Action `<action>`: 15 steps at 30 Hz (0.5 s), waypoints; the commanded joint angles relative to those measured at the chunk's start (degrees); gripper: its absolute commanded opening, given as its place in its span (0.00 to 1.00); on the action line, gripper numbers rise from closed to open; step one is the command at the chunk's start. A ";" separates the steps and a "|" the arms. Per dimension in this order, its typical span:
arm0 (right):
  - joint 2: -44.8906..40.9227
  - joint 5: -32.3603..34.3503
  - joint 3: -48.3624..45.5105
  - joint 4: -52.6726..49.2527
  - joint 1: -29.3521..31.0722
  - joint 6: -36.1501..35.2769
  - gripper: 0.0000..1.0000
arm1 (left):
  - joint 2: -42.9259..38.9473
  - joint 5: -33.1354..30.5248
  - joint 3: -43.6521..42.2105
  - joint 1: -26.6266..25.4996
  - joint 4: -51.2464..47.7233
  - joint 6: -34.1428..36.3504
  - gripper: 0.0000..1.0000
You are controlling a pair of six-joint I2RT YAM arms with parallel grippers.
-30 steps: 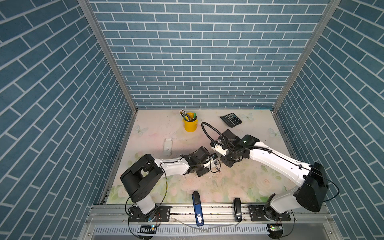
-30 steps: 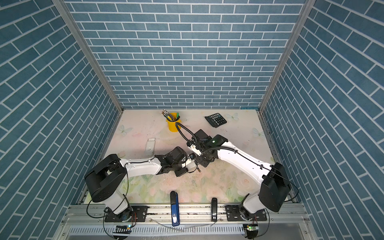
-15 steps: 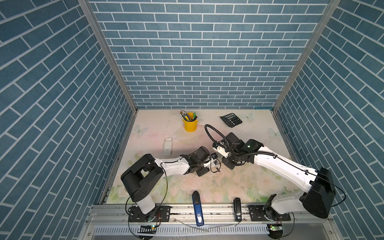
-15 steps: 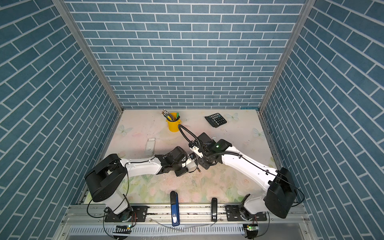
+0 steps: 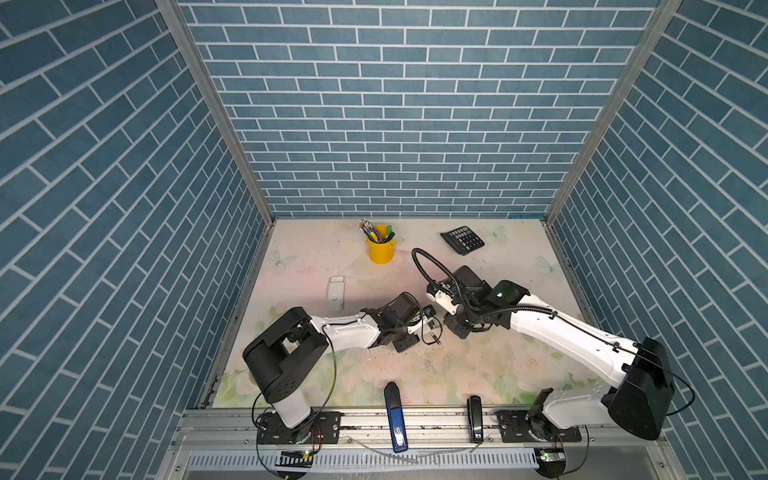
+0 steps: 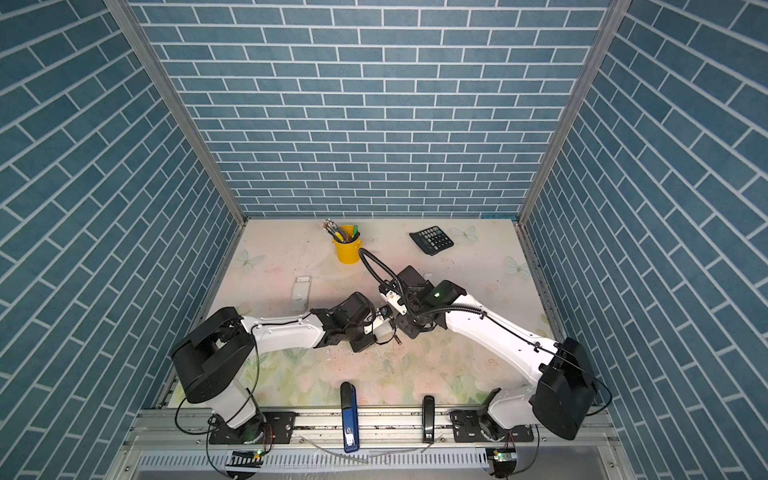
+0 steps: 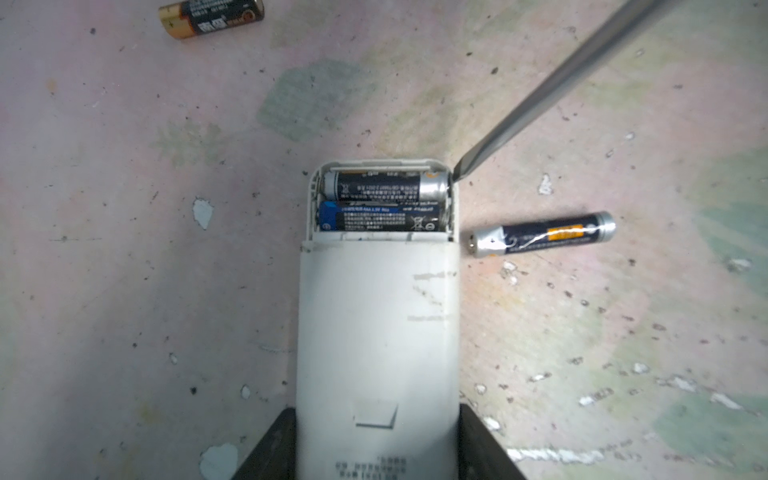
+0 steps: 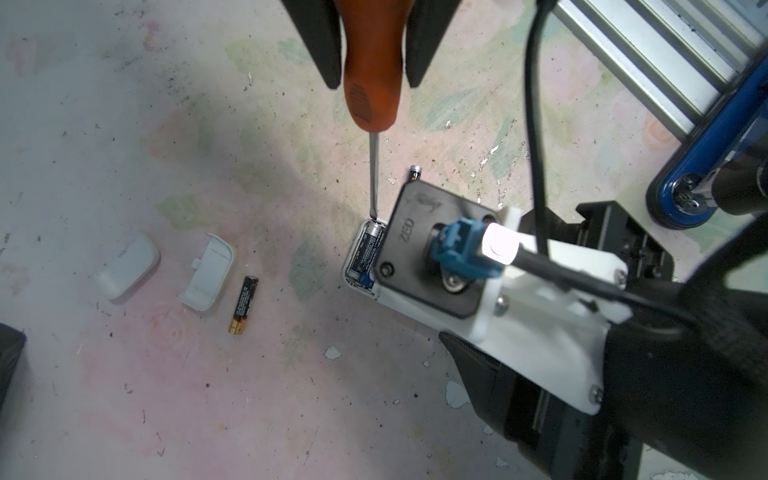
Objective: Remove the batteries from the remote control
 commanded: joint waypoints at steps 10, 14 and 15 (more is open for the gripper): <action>0.62 -2.88 0.92 6.08 0.03 2.86 0.00 | 2.02 1.21 0.14 -1.05 -2.87 0.97 0.22; 0.99 -2.33 1.18 5.66 0.01 2.78 0.00 | 1.90 1.17 0.13 -1.05 -2.89 0.96 0.22; 1.06 -2.06 1.10 5.47 0.04 2.65 0.00 | 1.94 1.21 0.13 -1.05 -2.92 0.97 0.22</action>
